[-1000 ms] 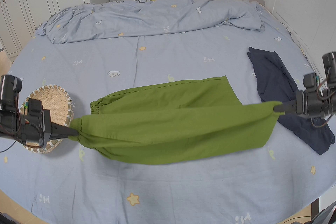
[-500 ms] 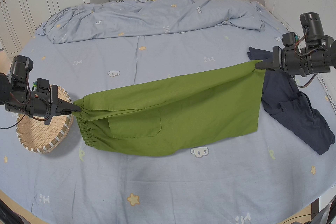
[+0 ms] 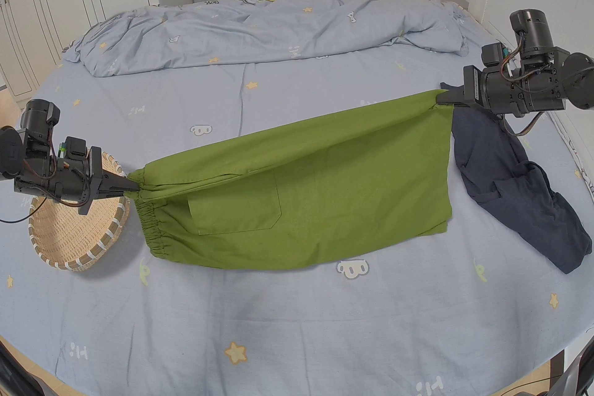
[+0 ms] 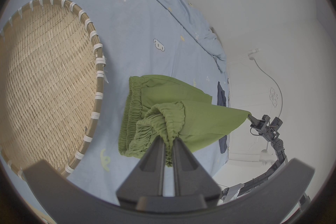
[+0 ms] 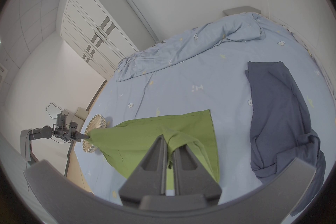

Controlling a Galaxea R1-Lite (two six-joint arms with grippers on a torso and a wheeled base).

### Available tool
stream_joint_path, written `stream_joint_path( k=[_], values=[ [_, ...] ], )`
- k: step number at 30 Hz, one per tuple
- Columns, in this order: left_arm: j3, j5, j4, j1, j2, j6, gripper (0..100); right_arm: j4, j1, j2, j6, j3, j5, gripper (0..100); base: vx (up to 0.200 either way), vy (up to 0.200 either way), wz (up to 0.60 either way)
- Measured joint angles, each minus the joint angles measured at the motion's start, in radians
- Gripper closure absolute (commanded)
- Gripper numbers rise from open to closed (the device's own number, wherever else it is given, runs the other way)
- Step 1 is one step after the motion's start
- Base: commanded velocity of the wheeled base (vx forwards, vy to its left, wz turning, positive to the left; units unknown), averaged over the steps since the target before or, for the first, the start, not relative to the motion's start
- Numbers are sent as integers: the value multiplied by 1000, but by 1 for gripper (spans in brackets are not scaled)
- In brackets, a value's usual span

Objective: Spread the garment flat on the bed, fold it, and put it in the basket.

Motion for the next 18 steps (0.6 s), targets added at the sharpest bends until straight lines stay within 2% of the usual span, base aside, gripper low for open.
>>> stream_joint_path(
  k=[9, 14, 18],
  values=[
    [-45, 4, 1, -42, 11, 0, 100, 8, -3, 11, 1, 6, -9, 100, 0, 0, 0],
    [-52, 3, -2, -44, 27, 5, 100, 10, -5, 12, 1, 29, -72, 100, 0, 0, 0],
    [-60, 2, -5, -39, 45, 14, 100, 7, -5, 12, 1, 44, -79, 100, 0, 0, 0]
  ],
)
